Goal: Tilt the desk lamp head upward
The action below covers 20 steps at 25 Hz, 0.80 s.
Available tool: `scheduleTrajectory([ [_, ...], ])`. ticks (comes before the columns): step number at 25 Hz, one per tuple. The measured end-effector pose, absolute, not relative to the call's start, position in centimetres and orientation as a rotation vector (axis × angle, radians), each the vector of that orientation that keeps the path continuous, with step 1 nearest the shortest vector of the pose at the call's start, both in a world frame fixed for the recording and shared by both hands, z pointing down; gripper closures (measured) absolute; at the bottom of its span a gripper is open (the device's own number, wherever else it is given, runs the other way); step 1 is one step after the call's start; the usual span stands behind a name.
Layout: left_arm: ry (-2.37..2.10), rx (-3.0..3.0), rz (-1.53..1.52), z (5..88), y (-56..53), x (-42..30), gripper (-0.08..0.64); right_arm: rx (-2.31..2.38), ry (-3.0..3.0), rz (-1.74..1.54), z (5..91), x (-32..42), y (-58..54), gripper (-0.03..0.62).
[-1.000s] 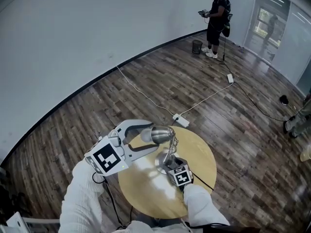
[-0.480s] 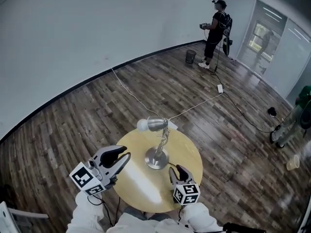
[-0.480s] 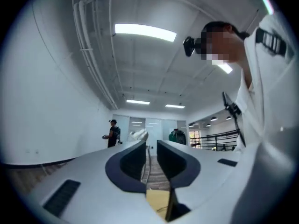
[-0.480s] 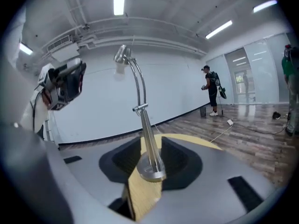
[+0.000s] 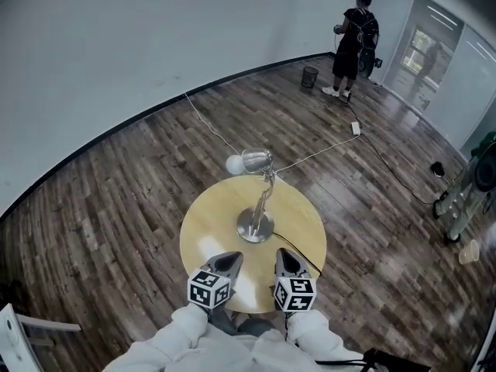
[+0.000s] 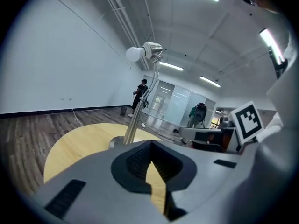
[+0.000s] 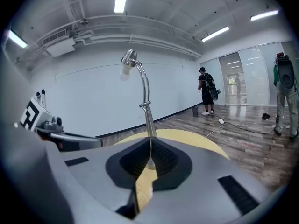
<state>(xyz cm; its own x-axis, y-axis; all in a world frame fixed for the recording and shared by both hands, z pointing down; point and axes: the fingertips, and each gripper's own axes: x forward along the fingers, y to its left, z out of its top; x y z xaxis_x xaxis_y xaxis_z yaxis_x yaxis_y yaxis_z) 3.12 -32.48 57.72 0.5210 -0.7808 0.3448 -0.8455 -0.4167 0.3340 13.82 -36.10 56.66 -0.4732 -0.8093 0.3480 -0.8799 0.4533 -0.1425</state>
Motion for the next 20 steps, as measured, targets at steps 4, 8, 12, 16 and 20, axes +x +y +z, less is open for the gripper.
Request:
scheduleTrajectory([
  [4, -1.353, 2.275, 0.209, 57.0, -31.1, 3.1, 0.558, 1.462, -2.504, 0.454, 55.6, 13.8, -35.2, 0.578],
  [8, -1.442, 2.218, 0.174, 56.3, -30.2, 2.1, 0.558, 1.474, -2.528, 0.464, 54.7, 13.8, -34.1, 0.578],
  [12, -1.455, 2.222, 0.154, 55.9, -29.5, 2.1, 0.558, 1.490, -2.532, 0.470, 54.1, 13.6, -33.0, 0.578],
  [16, -1.429, 2.240, 0.165, 55.8, -28.6, 2.0, 0.558, 1.499, -2.517, 0.461, 53.8, 13.2, -31.4, 0.578],
  [20, -1.396, 2.273, 0.159, 55.2, -26.9, 1.4, 0.558, 1.537, -2.490, 0.450, 53.4, 12.5, -29.6, 0.578],
])
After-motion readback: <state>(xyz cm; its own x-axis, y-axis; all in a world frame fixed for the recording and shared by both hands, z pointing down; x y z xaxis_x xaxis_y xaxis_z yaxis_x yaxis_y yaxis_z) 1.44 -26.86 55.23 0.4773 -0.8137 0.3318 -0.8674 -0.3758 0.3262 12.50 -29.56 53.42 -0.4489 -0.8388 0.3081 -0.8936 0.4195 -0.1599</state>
